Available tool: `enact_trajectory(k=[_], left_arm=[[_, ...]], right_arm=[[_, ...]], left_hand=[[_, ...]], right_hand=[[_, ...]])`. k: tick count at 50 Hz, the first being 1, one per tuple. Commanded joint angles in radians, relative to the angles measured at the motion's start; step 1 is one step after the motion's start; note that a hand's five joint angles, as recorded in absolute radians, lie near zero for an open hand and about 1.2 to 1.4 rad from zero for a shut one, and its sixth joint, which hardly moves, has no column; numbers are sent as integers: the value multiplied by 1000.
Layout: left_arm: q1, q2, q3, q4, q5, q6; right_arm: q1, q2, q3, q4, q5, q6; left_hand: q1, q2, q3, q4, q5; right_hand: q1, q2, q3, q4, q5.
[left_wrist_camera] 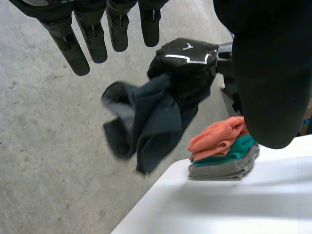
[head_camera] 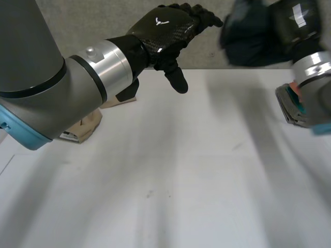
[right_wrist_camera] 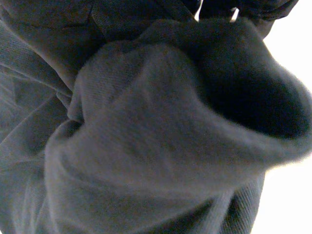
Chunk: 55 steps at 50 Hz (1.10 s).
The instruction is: Fold the laundry.
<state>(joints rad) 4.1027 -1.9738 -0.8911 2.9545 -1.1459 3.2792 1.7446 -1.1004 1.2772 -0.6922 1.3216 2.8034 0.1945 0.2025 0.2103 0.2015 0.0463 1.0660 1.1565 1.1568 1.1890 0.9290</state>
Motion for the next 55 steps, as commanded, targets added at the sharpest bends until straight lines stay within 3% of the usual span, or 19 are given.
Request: enact_trajectory(k=[1, 13, 17, 23, 31, 34, 35, 36, 37, 41, 45, 55], left_arm=[[-8, 0, 3, 0, 0, -1], [-16, -19, -11, -2, 2, 2], [-16, -19, -26, 0, 3, 0], [-16, -19, -51, 0, 5, -1], [-18, -25, -54, 0, 3, 4], [-18, -25, -54, 0, 2, 4], [-18, -25, -54, 0, 2, 4], [-18, -23, -54, 0, 2, 4], [-18, -23, -54, 0, 2, 4], [-18, -22, -54, 0, 2, 4], [-21, -19, -52, 0, 2, 2], [-50, -11, -52, 0, 3, -1]], right_arm=[[-227, 121, -185, -7, -54, 105], [-479, 431, -341, -88, -383, 162], [-540, 556, -367, -157, -539, 200], [-570, 640, -387, -196, -636, 275], [-582, 617, -357, -257, -716, 301], [-582, 588, -338, -260, -723, 312], [-582, 580, -332, -259, -716, 314], [-582, 568, -323, -254, -705, 315], [-585, 547, -305, -244, -669, 315], [-602, 418, -213, -190, -532, 314], [-628, 286, -133, -100, -466, 314], [-750, 87, -84, 296, -449, 197]], left_hand=[[13, 5, -3, 6, -13], [16, 8, 0, 9, -10], [16, 8, 0, 9, -10], [16, 8, 0, 9, -10], [16, 8, 0, 9, -10], [16, 8, 0, 9, -10], [16, 8, 0, 9, -10], [16, 8, 0, 9, -10], [16, 8, 0, 9, -10], [16, 8, 0, 9, -10], [16, 8, 0, 9, -10], [13, 5, -3, 6, -13]], right_hand=[[330, 240, 239, 207, 293], [330, 240, 239, 207, 293], [330, 240, 239, 207, 293], [330, 240, 239, 207, 293], [330, 240, 239, 207, 293], [330, 240, 239, 207, 293], [227, 136, 136, 104, 189], [-205, -295, -295, -327, -242], [-860, -950, -951, -983, -897], [-891, -982, -982, -1014, -929], [-891, -982, -982, -1014, -929], [-891, -982, -982, -1014, -929]])
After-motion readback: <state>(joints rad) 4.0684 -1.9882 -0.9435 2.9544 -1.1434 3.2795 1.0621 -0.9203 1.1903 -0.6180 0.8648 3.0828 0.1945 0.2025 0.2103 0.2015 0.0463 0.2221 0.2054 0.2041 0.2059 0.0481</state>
